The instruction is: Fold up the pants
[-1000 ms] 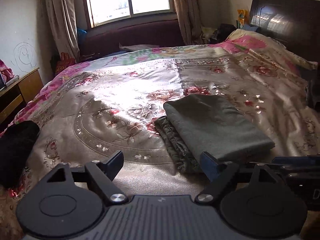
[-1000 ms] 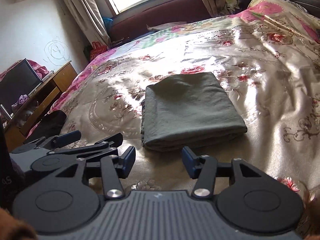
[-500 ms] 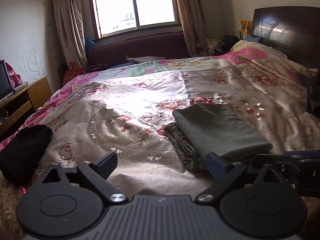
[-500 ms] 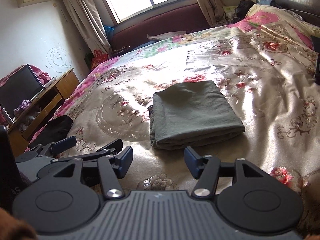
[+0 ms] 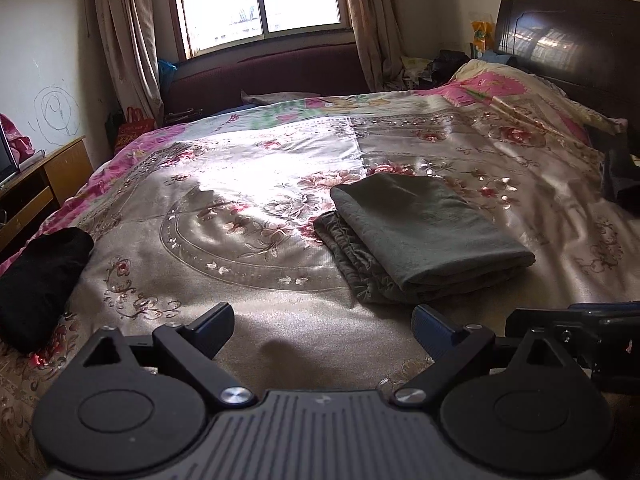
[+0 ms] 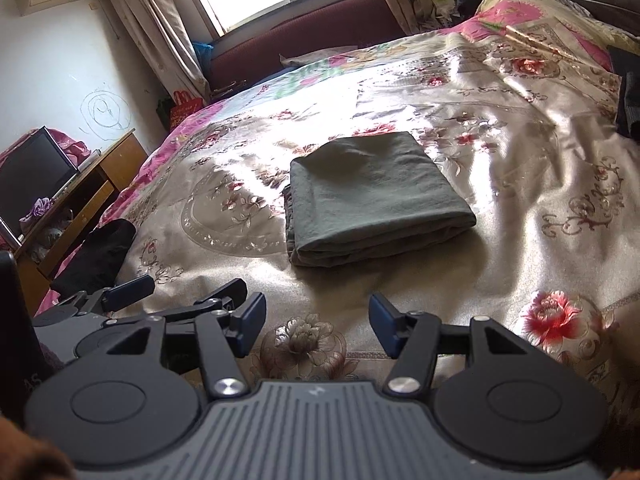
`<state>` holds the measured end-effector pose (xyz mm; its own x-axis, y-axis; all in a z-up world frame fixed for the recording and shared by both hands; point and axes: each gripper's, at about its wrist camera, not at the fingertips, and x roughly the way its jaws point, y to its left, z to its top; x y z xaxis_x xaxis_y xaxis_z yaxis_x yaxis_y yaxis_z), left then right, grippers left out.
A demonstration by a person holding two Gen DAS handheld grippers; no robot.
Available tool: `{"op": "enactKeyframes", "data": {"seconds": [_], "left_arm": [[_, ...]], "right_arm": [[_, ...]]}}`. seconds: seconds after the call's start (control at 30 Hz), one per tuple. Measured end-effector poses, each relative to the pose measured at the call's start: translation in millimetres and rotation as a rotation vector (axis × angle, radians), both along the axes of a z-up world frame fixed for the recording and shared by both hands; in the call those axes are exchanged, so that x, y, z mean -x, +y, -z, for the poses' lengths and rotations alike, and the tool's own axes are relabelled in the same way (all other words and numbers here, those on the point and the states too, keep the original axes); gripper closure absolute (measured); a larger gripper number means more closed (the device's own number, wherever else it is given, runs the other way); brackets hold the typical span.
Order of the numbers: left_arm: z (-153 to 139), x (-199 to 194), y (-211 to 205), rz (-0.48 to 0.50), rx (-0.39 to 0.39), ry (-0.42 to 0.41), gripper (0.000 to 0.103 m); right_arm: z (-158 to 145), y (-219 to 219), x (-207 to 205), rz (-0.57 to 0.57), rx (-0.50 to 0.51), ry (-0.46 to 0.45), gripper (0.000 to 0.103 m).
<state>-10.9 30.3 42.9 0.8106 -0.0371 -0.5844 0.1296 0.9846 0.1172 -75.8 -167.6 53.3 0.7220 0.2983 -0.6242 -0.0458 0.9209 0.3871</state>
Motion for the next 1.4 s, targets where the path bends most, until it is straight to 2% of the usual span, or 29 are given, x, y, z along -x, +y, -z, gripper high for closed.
{"op": "enactKeyframes", "data": {"seconds": [0.37,0.9,1.1,1.4], "left_arm": [[10.4,4.2,-4.8,0.009,-0.030,0.028,0.000],[21.8,6.2,-3.8,0.016,-0.030,0.064,0.000],[29.1,4.3,-1.2,0.023,-0.004,0.114,0.000],[32.6,5.2,0.7,0.015,-0.010,0.113,0.000]], "right_arm": [[10.1,-1.7,4.3,0.015,0.005,0.037,0.045],[21.0,1.4,5.8,0.020,0.008,0.074,0.045],[26.0,1.9,8.0,0.019,0.007,0.091,0.045],[30.4,3.8,6.0,0.015,0.013,0.107,0.044]]}}
